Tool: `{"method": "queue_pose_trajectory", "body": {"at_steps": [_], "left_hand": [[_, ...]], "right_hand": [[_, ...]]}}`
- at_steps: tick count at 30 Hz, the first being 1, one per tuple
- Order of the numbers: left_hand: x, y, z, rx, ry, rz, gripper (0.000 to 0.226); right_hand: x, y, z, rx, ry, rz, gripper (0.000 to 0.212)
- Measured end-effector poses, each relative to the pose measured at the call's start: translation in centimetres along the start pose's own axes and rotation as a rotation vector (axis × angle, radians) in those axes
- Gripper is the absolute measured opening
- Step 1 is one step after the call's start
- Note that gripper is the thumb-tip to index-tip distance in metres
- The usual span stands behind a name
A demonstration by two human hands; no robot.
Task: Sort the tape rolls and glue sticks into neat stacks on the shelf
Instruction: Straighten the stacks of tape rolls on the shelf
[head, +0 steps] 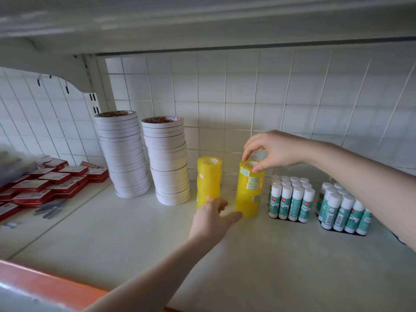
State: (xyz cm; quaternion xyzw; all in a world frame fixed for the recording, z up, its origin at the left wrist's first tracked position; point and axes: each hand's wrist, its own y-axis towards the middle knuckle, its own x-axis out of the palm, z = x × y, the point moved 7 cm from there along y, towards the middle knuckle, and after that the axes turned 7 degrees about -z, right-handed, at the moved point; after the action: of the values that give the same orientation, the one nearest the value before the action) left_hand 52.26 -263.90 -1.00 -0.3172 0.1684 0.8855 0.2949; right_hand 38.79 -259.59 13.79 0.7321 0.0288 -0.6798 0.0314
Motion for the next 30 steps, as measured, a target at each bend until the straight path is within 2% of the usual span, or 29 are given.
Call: {"method": "queue_pose_trajectory", "body": {"at_steps": [2,4,9,13,15,18,22,30], "left_hand": [[-1.3,-0.5,-0.8,-0.004,-0.007,0.04,0.034],[-2.8,-0.6,-1.7,-0.031,0.012,0.097,0.028],[-5.2,-0.1,-4.1,-0.104,0.046,0.179,0.035],[-5.2,0.8,-5.2,-0.117,-0.001,0.167,0.061],[-4.9,1.4,-5.2,-0.1,-0.016,0.137,0.066],[-4.2,2.3,-4.7,-0.054,-0.037,0.097,0.061],[-3.6,3.2,-4.2,-0.048,-0.043,0.089,0.04],[-3.4,3.7,-4.3,-0.013,-0.051,0.105,0.039]], "right_hand": [[-0.3,0.6,-0.7,-0.012,-0.025,0.02,0.025],[-0.7,1.3,-1.7,-0.034,-0.034,0.039,0.028],[-1.0,3.6,-4.1,-0.09,-0.059,0.035,0.031],[-0.2,5.4,-5.2,-0.103,-0.105,-0.022,0.033],[0.5,6.2,-5.3,-0.095,-0.138,-0.065,0.032],[1.8,7.3,-5.0,-0.077,-0.178,-0.133,0.037],[3.0,8.2,-4.4,-0.074,-0.228,-0.173,0.041],[2.8,8.6,-3.9,-0.085,-0.194,-0.154,0.037]]}}
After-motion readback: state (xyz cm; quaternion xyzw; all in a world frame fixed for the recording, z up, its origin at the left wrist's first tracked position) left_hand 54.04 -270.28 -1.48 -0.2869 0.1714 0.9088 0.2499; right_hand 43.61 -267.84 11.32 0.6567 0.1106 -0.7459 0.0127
